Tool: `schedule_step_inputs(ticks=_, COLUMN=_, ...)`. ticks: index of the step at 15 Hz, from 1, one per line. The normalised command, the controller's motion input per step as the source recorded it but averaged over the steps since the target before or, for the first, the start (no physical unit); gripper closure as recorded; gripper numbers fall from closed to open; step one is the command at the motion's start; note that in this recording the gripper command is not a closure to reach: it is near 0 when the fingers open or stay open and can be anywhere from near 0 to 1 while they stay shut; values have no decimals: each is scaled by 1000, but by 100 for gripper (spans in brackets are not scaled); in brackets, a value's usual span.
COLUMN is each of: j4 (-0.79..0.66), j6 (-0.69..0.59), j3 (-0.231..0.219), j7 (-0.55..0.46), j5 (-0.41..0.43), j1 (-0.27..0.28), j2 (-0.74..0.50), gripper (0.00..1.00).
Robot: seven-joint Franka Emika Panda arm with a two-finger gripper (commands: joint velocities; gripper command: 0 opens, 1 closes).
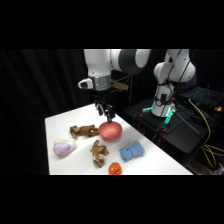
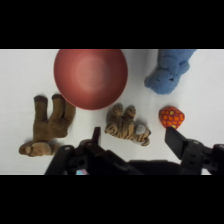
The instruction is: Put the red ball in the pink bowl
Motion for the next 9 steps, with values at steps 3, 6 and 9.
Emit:
schedule_step_inputs(ticks=3, j4=211, j6=58, j3=124, j7=118, j5=-95, j1=156, j2=251, gripper=0)
schedule_step_inputs(ticks=6, j4=320, j6=6, j3=107, j7=46, j5=-98, j1=142, j2=360, gripper=0)
schedule_step_inputs(ticks=9, j4=444, j6=-50, j3=81, j7=-63, j5=-82, j1=101, j2=470, gripper=0)
